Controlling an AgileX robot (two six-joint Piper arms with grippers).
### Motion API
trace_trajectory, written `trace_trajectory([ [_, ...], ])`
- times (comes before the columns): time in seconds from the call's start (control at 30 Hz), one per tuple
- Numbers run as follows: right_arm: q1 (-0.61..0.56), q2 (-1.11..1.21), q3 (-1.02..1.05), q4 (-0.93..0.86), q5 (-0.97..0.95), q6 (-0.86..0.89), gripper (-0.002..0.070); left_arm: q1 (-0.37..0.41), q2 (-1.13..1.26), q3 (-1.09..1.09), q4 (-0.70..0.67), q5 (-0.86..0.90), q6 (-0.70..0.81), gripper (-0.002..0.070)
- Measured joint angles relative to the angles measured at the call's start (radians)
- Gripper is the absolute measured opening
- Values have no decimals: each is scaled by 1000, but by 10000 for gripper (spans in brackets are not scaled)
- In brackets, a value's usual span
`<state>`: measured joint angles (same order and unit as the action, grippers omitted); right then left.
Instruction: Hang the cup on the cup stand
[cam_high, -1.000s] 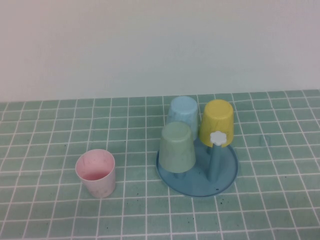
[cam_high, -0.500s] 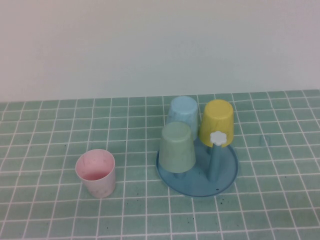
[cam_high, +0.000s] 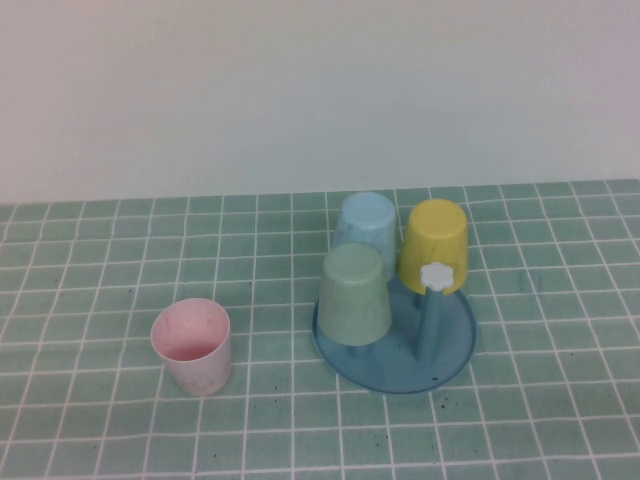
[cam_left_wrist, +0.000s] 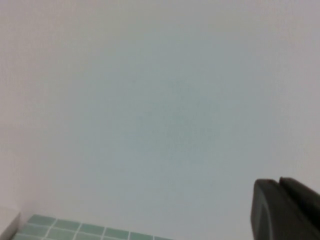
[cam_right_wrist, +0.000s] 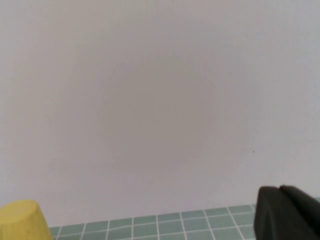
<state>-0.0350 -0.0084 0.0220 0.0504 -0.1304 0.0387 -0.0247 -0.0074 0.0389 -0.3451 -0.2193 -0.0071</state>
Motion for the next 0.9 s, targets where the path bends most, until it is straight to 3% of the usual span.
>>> trace_trajectory([
  [0.2,0,0,-126,7,97,-22,-1,-2,0,-70,-44,65,-4,1],
  [0.6,0,-6,-228,-2,388,-101,-1,-2,197,-423,15,482,108,1],
  [0.73,0,-6,-228,-4,509,-105,-1,-2,259,-435,2,415,119,1],
  [0.9,0,-6,-238,-4,590,-109,-1,-2,371,-463,-6,478,123,1],
])
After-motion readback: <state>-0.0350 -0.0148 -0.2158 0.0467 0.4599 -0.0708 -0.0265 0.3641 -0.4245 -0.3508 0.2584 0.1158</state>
